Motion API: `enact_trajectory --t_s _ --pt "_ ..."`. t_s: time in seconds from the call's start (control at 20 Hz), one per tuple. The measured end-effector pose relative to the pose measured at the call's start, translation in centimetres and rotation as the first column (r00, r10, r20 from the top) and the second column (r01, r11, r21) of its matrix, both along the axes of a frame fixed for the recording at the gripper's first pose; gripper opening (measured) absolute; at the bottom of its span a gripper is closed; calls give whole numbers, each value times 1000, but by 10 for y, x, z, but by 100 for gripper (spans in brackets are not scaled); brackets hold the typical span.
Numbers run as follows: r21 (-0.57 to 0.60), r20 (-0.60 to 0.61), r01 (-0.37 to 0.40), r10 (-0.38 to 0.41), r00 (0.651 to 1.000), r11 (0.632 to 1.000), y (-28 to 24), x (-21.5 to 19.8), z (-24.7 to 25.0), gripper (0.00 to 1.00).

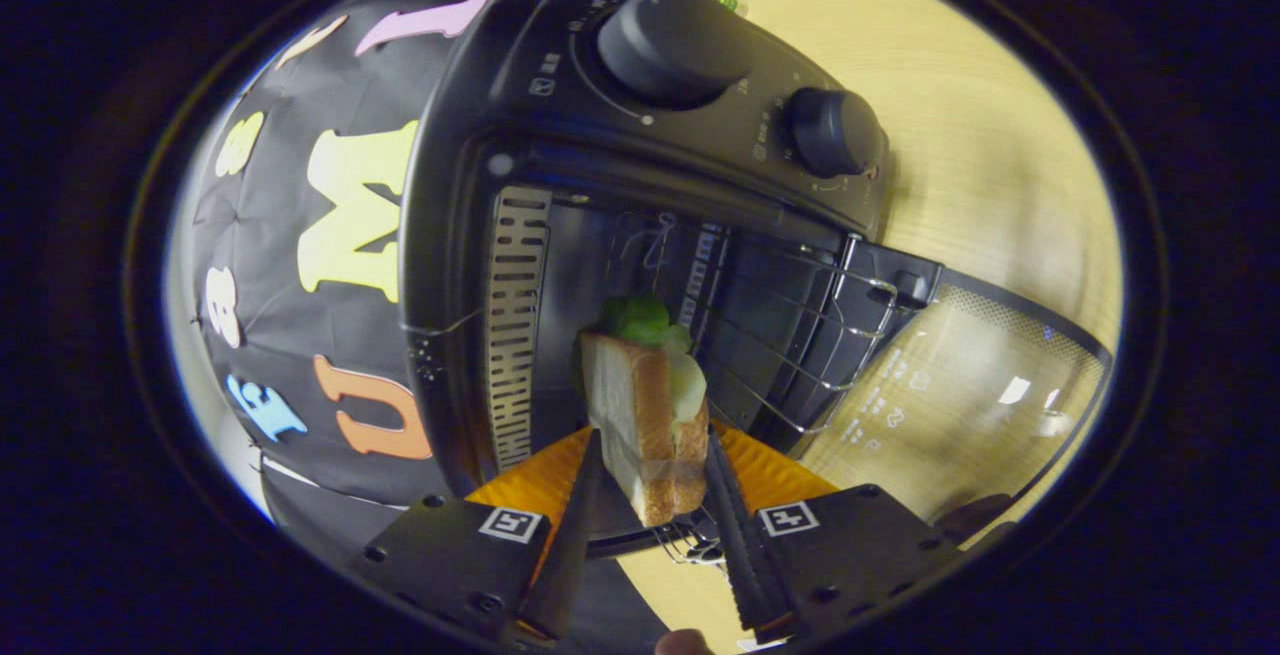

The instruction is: Open the toaster oven, put the food inside, and close the toaster oven door.

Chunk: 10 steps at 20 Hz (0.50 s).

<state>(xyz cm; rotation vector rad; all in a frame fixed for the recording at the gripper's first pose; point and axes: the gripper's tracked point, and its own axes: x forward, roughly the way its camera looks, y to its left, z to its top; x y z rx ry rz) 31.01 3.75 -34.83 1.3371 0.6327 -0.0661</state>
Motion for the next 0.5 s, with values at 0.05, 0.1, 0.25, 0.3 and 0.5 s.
enact_trajectory --t_s 0.05,0.1,0.25,0.3,0.5 --pt "-5 -23 -6 6 1000 1000 1 -3 1 70" --pt "-6 -46 -20 19 999 1000 2 -8 2 75" --pt "-44 -96 -78 73 993 996 15 -28 7 87" --pt "-60 -94 -85 79 992 995 16 -35 12 93" --pt "-158 -85 -165 154 985 973 26 -73 36 98"
